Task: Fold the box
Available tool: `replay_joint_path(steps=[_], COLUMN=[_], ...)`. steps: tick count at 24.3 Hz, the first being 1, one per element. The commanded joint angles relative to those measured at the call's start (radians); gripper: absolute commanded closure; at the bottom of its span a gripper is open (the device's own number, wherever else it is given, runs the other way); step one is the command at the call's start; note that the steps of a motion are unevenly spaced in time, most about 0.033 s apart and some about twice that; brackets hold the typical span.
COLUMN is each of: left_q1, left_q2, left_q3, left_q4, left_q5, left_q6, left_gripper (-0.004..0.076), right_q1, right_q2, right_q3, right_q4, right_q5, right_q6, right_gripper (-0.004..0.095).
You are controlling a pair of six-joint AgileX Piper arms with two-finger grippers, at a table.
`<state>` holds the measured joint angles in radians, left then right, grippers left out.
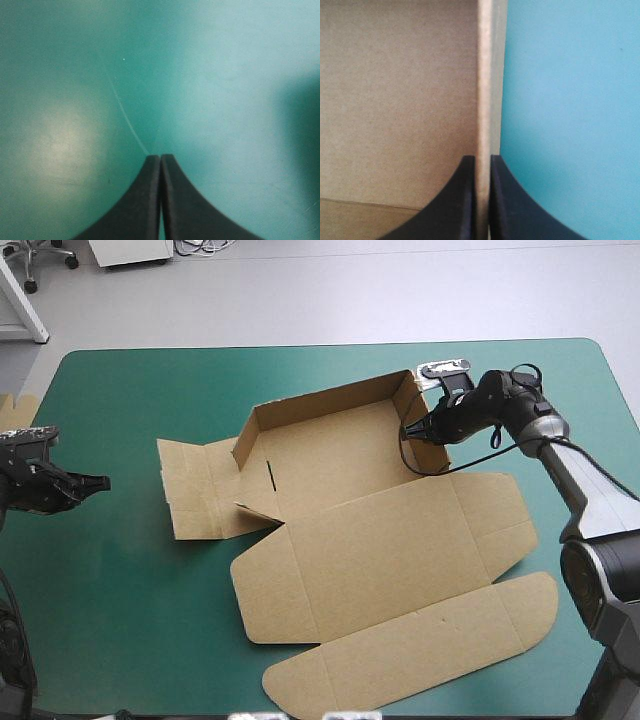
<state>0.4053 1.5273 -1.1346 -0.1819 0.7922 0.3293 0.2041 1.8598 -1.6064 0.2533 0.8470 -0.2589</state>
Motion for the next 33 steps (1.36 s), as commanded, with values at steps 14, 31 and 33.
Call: replay_joint_path(steps=[14,31,33], left_q1=[0.002,0.0,0.0], left_q2=[-0.033,-0.033,-0.033], left_q3=[-0.033,-0.033,-0.033], left_q4=[-0.037,-0.092,-0.092], left_q5=[-0.049,-0.051,-0.051], left_q6=[0.013,0.054,0.054], left_gripper=[0.0734,0.0734,0.0734], right_q1=[-0.107,-0.083,-0.083], right_q2=[0.007,0.07,0.07], right_q3=[-0.249,-0.219,-0.219], right_q4=[-0.09,-0.132,-0.132], right_q5=[0.399,0.295,0.309], right_q6=[0.294,0.243,0.232], right_gripper=[0.0913,0.0607,0.0459])
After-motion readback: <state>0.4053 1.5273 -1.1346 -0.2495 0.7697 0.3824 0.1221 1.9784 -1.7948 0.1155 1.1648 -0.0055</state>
